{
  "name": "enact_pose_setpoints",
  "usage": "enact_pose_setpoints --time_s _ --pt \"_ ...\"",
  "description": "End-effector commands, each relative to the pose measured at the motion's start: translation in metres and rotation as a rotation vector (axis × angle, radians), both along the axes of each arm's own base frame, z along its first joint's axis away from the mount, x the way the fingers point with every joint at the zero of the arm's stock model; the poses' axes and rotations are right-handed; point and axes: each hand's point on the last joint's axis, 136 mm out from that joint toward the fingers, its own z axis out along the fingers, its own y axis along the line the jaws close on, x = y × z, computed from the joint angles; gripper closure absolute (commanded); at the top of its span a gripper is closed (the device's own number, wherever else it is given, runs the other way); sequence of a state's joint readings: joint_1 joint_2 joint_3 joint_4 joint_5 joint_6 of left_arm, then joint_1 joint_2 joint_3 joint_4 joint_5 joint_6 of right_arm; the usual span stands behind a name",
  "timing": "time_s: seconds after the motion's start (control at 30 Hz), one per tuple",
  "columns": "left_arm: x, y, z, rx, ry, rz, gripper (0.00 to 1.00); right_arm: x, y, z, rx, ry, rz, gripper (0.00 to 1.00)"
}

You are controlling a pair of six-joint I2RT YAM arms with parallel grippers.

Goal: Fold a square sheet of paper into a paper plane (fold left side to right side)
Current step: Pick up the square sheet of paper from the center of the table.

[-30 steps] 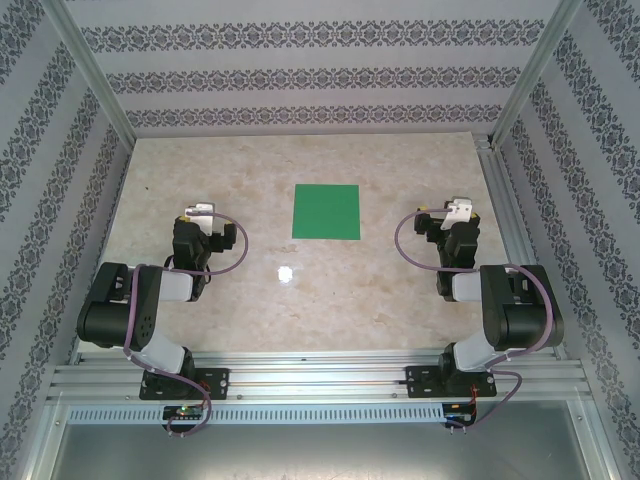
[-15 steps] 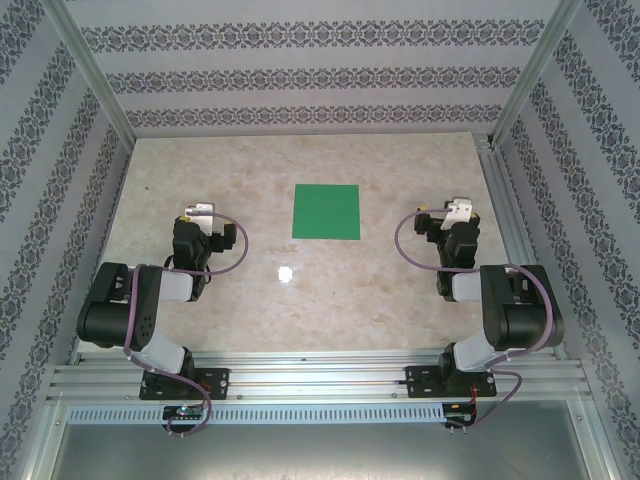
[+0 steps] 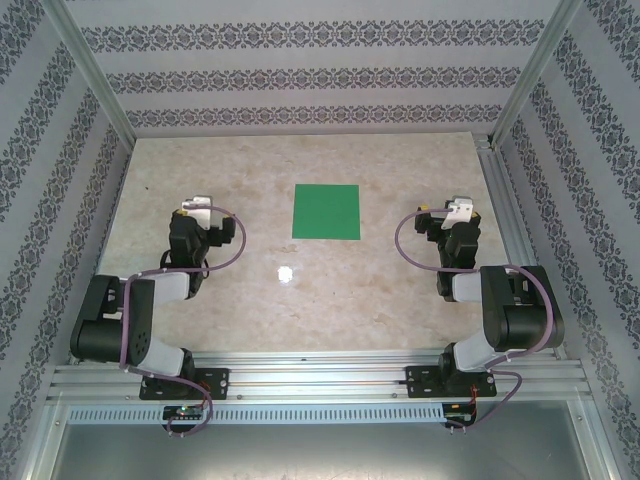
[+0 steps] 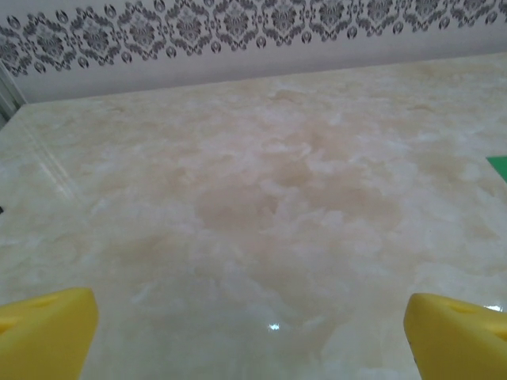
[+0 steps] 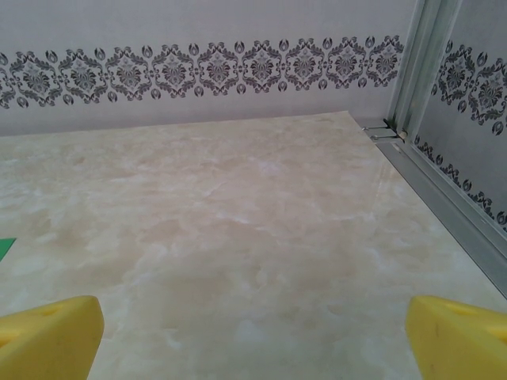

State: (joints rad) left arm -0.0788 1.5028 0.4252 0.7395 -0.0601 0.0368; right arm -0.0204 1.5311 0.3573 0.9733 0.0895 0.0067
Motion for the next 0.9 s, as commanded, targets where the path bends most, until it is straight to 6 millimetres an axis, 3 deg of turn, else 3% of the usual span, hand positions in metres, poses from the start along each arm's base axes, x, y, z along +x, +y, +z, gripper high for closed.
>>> enact_pose_setpoints --time_s 0.0,0.3,0.43,0.5,0.57,0.63,0.73,0.87 --pt "0.003 0.005 -0.005 -0.010 -0.033 0.022 0.00 0.001 -0.003 0.005 0.015 -0.025 -0.019 0.02" --pt "0.005 0.005 -0.002 -0.009 -0.025 0.024 0.00 0.000 -0.002 0.006 0.015 -0.029 -0.017 0.02" --pt "0.005 0.015 0.034 -0.031 0.040 0.092 0.00 -0.004 0.000 0.031 -0.001 -0.007 -0.027 0.02" --pt "0.003 0.006 0.058 -0.111 0.039 0.063 0.00 -0.005 0.004 0.047 0.027 0.053 -0.020 0.02" --pt "0.002 -0.007 0.079 -0.224 0.041 0.031 0.00 -0.001 0.018 0.059 0.081 0.097 0.020 0.02" --pt "0.003 -0.016 0.086 -0.346 0.111 0.032 0.00 0.006 0.039 0.065 0.129 0.164 0.080 0.02" --pt "0.005 -0.038 0.076 -0.518 0.270 0.009 0.00 0.021 0.079 0.061 0.162 0.282 0.164 0.02" --pt "0.005 -0.075 0.055 -0.659 0.420 -0.077 0.00 0.050 0.122 0.042 0.205 0.435 0.241 0.02"
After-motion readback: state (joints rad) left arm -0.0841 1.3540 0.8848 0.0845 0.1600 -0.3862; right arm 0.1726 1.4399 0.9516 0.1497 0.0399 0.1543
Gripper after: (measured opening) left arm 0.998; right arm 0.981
